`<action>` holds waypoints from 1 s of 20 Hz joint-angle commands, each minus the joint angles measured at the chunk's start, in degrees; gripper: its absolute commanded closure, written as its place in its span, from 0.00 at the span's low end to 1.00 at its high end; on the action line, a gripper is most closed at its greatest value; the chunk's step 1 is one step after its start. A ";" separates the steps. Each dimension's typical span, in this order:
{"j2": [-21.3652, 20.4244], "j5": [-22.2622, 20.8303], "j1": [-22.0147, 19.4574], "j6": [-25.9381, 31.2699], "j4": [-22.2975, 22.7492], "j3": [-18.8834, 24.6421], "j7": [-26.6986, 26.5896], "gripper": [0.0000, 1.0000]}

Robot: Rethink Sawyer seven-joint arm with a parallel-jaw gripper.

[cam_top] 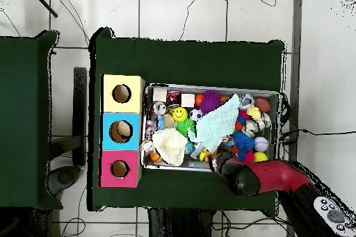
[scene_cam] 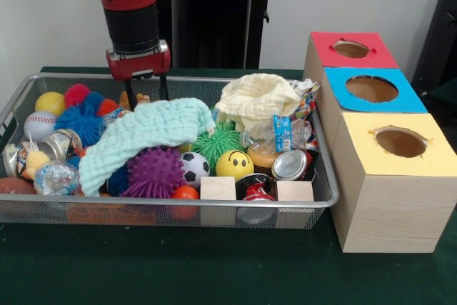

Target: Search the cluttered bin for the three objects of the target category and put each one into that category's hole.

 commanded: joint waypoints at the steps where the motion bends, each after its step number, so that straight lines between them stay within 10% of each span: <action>1: -0.95 -4.12 -1.84 0.31 -7.84 2.40 -6.23 0.00; 8: -4.22 -2.97 -2.57 2.56 -7.14 3.54 -7.70 0.00; 20: 4.11 -9.01 3.08 -4.97 -6.84 -5.29 3.13 0.00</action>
